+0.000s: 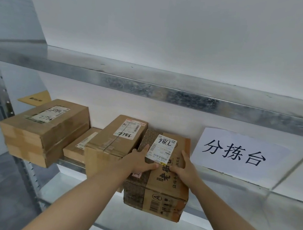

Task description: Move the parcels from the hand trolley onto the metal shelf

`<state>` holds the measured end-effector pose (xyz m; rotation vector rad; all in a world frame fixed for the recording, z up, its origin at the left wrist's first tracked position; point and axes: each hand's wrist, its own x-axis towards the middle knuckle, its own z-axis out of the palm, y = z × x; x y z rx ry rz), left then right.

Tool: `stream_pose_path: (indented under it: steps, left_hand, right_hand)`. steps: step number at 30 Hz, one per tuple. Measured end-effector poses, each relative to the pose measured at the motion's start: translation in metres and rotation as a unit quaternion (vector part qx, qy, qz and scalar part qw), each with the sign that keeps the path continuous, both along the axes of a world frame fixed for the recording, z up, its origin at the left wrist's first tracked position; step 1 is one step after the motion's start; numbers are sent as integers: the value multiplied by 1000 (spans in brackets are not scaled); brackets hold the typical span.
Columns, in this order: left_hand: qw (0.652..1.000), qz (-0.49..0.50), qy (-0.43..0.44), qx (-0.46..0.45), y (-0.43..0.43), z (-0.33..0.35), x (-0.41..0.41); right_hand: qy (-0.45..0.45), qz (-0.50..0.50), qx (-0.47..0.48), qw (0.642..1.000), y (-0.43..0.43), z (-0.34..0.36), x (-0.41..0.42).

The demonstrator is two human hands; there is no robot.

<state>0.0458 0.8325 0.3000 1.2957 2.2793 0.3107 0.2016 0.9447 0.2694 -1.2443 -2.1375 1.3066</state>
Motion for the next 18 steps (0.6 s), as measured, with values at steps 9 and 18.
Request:
stream_pose_path:
  steps: [9, 18]
  left_hand:
    - [998, 16, 60, -11, 30, -21, -20]
    - [993, -10, 114, 7, 46, -36, -32]
  right_hand:
    - [0, -13, -14, 1000, 17, -30, -34]
    - [-33, -15, 24, 999, 35, -34, -53]
